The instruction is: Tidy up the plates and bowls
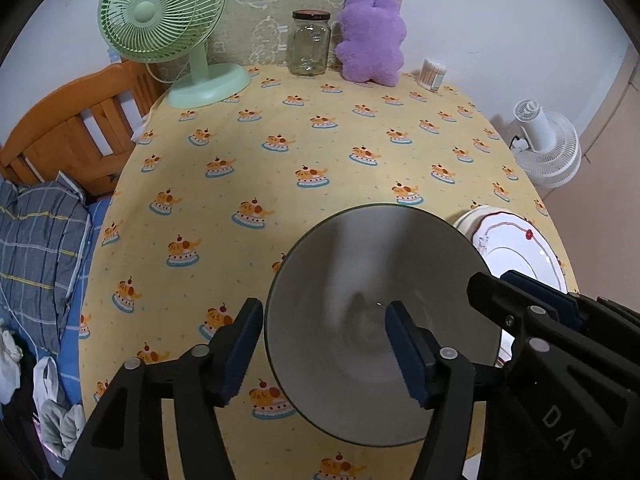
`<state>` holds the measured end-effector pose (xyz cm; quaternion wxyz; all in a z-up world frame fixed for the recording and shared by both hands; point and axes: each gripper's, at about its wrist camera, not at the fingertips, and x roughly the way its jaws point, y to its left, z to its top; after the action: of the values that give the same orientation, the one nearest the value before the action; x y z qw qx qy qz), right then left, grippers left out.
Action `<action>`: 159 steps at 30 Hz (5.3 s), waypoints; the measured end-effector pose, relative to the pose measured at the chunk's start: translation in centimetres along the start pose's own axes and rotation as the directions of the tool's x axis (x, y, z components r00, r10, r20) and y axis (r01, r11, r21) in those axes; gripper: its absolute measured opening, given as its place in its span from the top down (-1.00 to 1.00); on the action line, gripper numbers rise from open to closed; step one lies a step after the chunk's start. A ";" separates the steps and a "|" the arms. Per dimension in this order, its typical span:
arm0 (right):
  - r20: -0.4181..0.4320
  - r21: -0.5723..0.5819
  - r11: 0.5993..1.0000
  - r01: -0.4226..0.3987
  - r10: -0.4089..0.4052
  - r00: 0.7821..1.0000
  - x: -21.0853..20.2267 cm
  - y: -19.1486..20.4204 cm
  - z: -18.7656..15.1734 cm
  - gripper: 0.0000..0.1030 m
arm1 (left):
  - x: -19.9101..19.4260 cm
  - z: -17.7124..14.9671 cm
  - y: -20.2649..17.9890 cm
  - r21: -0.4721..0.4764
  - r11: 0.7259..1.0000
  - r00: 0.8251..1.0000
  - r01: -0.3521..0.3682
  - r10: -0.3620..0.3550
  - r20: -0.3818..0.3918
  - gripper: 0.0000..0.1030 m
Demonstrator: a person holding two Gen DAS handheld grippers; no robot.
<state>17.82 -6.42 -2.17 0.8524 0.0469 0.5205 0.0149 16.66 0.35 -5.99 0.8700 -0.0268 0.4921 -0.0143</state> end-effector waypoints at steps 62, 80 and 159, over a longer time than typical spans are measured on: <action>-0.208 0.152 0.957 -0.248 0.277 0.938 8.7 -2.9 0.3 0.26 | 5.0 -0.6 2.3 -0.115 0.983 0.985 0.140 -0.150 -0.086 -0.29; -0.225 0.163 0.954 -0.250 0.283 0.932 8.8 -2.8 0.8 0.20 | 5.3 -0.6 2.5 -0.183 0.953 0.958 0.241 -0.264 -0.113 -0.11; -0.239 0.026 0.943 -0.332 0.329 0.914 4.0 -19.4 4.4 0.19 | 3.3 0.8 -14.8 -0.323 0.931 0.983 0.168 -0.184 -0.020 -0.11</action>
<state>23.05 -25.70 -5.55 0.7689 0.1254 0.6039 0.1682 19.07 -14.59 -7.55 0.8369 -0.2111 0.5049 -0.0127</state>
